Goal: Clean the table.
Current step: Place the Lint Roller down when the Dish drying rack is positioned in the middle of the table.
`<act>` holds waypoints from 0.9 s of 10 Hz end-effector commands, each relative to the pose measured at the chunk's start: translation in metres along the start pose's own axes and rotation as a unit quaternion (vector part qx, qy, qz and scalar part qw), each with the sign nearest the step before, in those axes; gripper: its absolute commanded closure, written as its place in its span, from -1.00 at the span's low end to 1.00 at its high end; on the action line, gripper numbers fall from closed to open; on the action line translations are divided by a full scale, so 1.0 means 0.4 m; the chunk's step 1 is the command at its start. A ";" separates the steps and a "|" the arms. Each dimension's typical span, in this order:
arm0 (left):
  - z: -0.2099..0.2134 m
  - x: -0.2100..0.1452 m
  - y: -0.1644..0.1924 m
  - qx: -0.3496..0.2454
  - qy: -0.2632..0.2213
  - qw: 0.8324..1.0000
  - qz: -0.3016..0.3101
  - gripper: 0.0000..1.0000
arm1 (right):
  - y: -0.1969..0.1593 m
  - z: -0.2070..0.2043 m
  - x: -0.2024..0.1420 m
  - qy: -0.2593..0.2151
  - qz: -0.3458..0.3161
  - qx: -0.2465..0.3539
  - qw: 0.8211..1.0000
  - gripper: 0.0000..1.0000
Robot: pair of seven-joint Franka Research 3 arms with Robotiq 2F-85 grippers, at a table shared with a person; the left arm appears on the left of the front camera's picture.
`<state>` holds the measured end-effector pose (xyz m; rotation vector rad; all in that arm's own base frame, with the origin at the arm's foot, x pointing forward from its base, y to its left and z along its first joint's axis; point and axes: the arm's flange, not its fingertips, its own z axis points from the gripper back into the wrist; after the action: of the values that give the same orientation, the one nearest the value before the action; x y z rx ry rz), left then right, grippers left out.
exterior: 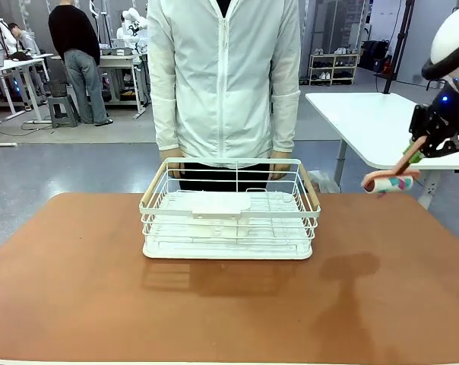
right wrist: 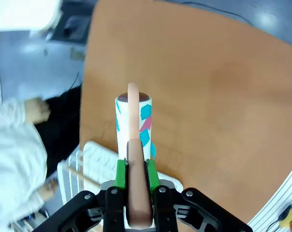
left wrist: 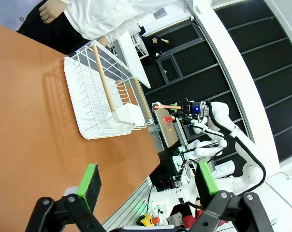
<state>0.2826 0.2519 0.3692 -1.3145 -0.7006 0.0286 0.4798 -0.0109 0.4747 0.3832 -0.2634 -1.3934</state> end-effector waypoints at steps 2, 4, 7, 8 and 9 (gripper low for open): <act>0.006 -0.002 -0.001 -0.009 -0.005 1.000 -0.007 -1.00 | 0.085 -0.056 0.006 -0.036 -0.073 0.050 0.995 0.58; 0.006 -0.002 -0.001 -0.009 -0.005 1.000 -0.007 -1.00 | 0.073 -0.121 0.037 -0.035 -0.086 0.034 0.995 0.58; 0.006 -0.002 -0.001 -0.009 -0.005 1.000 -0.007 -1.00 | 0.065 -0.193 0.049 -0.048 -0.114 0.076 0.989 0.58; 0.006 -0.002 -0.001 -0.009 -0.005 1.000 -0.007 -1.00 | 0.057 -0.221 0.053 -0.042 -0.122 0.091 0.987 0.58; 0.006 -0.002 -0.001 -0.009 -0.005 1.000 -0.007 -1.00 | 0.046 -0.245 0.050 -0.041 -0.109 0.087 0.989 0.58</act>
<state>0.2826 0.2519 0.3692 -1.3144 -0.7006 0.0286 0.5413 -0.0316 0.4009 0.4805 -0.3873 -1.5638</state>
